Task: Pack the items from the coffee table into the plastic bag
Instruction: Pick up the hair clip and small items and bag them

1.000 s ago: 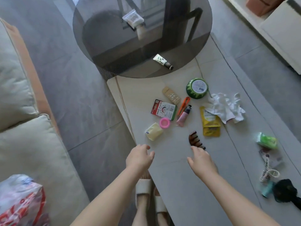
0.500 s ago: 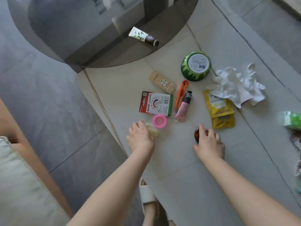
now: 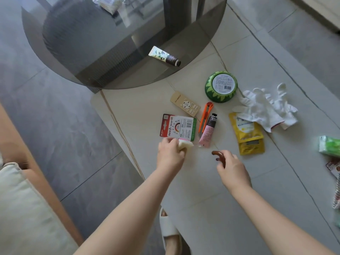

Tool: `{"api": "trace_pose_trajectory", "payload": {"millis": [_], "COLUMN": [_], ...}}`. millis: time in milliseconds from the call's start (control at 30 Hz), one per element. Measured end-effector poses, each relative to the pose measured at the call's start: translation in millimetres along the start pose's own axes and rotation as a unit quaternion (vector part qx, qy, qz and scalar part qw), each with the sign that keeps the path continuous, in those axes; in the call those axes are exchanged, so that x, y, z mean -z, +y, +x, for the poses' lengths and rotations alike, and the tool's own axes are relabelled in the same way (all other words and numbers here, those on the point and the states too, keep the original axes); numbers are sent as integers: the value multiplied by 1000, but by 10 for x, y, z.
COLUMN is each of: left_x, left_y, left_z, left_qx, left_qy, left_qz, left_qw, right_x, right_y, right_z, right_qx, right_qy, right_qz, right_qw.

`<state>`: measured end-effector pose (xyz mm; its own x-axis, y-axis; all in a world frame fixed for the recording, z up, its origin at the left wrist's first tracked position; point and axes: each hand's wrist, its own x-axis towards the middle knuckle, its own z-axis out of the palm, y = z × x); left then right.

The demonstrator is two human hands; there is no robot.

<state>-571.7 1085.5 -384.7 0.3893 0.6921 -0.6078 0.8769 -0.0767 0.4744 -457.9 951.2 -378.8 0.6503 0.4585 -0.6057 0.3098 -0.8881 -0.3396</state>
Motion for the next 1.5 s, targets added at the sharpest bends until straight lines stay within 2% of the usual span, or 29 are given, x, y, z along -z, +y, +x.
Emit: {"api": "trace_pose_trajectory", "payload": {"millis": [133, 333, 433, 633, 767, 900, 1100, 1300, 1500], "left_x": [-107, -283, -362, -520, -396, -78, 635, 1418, 2043], "left_y": [82, 73, 71, -26, -56, -54, -45, -126, -538], "left_z": [166, 225, 145, -198, -466, -777, -1480, -2455, -3501], "left_qx": [21, 75, 117, 163, 178, 205, 183, 211, 221], "left_qy": [-1, 42, 19, -54, -40, -19, 43, 123, 213], "left_qz": [33, -33, -75, -71, -123, -254, -325, -417, -514], "left_qw": [999, 996, 990, 983, 976, 945, 927, 875, 801], "right_x": [-49, -134, -91, 97, 236, 403, 742, 983, 928], "right_y": [83, 235, 250, 173, 51, -132, -656, -1301, -1915], "right_z": [-101, -254, -302, -376, -479, -712, -1326, -2155, -3097], "right_qx": [6, 1, 4, 36, 38, 54, 108, 195, 299], "right_qy": [-4, -15, -20, -26, -43, -62, -114, -188, -255], "right_qz": [43, 55, 58, 76, 98, 115, 152, 155, 106], "right_qw": [999, 998, 998, 996, 994, 990, 976, 950, 913]}}
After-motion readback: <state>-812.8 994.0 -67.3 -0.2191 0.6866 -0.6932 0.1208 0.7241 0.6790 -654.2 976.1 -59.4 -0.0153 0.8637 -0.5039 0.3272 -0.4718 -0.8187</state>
